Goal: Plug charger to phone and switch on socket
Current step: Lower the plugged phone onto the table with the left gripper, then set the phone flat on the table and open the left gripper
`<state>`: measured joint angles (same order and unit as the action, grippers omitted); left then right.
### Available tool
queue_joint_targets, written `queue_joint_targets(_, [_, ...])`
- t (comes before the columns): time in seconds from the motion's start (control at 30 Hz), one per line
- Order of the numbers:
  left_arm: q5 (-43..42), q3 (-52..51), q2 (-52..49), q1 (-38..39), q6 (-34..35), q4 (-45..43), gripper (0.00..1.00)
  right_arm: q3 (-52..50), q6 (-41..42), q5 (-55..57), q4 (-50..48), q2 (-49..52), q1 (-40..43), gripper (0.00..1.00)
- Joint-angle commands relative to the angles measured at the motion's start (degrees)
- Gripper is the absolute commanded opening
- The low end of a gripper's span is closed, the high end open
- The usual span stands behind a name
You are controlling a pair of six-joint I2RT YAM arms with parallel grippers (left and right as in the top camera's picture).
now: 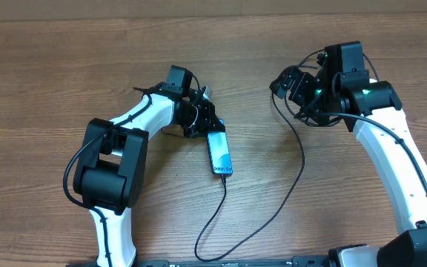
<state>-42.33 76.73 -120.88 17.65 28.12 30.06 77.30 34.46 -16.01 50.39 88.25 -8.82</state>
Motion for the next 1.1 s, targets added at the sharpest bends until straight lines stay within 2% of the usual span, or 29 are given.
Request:
queue_joint_targets(0.0, [-0.90,-0.26,0.22,0.48,-2.32,1.18,0.08,-0.09,-0.50,1.01,-0.09,-0.70,-0.11,1.00])
queue_joint_targets(0.37, [0.00,-0.55,0.22,0.48,-5.14,3.82,0.09,-0.09,-0.52,1.03,0.17,-0.70,-0.11,1.00])
queue_joint_targets(0.53, [2.58,-0.57,0.22,0.48,-5.20,4.33,0.13,-0.09,-0.52,2.10,0.59,-0.70,-0.11,1.00])
queue_joint_targets(0.63, [2.64,-0.57,0.22,0.48,-5.20,4.15,0.19,-0.09,-0.52,2.10,0.55,-0.70,-0.11,1.00])
queue_joint_targets(0.9, [3.54,-0.57,0.22,0.48,-5.18,4.20,0.22,-0.09,-0.50,2.10,0.55,-0.70,-0.11,1.00])
queue_joint_targets(1.07, [3.58,-0.55,0.22,0.48,-5.18,4.22,0.29,-0.09,-0.50,2.10,0.52,-0.70,-0.11,1.00])
